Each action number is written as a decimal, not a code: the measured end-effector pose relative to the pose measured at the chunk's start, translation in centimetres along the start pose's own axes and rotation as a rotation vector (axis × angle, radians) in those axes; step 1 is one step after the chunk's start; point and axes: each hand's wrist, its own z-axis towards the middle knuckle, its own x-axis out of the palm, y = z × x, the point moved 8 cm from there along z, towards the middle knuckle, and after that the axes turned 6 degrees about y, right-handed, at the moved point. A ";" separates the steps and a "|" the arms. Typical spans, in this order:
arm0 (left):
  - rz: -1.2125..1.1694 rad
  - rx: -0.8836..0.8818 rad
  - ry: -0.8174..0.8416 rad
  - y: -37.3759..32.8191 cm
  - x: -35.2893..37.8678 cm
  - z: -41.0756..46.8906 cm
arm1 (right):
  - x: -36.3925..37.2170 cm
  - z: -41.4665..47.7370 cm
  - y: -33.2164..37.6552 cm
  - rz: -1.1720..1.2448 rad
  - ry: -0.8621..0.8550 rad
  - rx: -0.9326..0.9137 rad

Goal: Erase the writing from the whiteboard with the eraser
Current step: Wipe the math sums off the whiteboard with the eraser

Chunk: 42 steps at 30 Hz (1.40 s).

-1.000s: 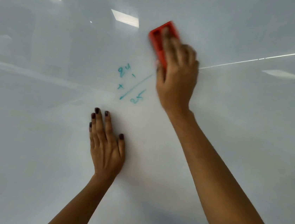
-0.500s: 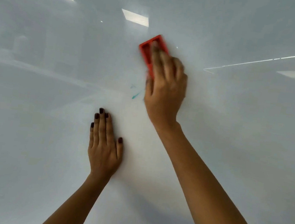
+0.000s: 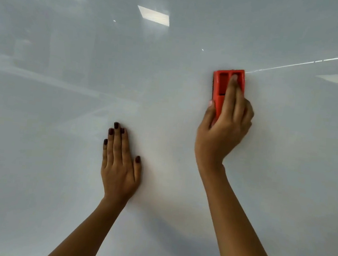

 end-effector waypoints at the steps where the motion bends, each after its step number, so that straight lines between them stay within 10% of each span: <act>1: 0.002 -0.002 0.002 0.0 0.0 0.0 | 0.2 -0.2 0.6 -0.015 0.010 -0.037; 8: -0.014 0.005 0.003 0.1 0.1 -0.2 | 2.5 -10.6 5.1 -0.062 0.337 -0.743; 25: -0.134 0.000 -0.068 -2.9 -2.1 7.2 | -2.7 10.4 -6.8 -0.034 -0.111 0.286; 37: -0.056 0.041 -0.061 -3.6 -1.3 7.6 | 2.9 1.0 7.7 0.005 0.301 -0.655; 42: -0.031 0.045 -0.060 -3.6 -1.3 7.5 | 0.1 4.8 1.8 0.000 0.137 -0.394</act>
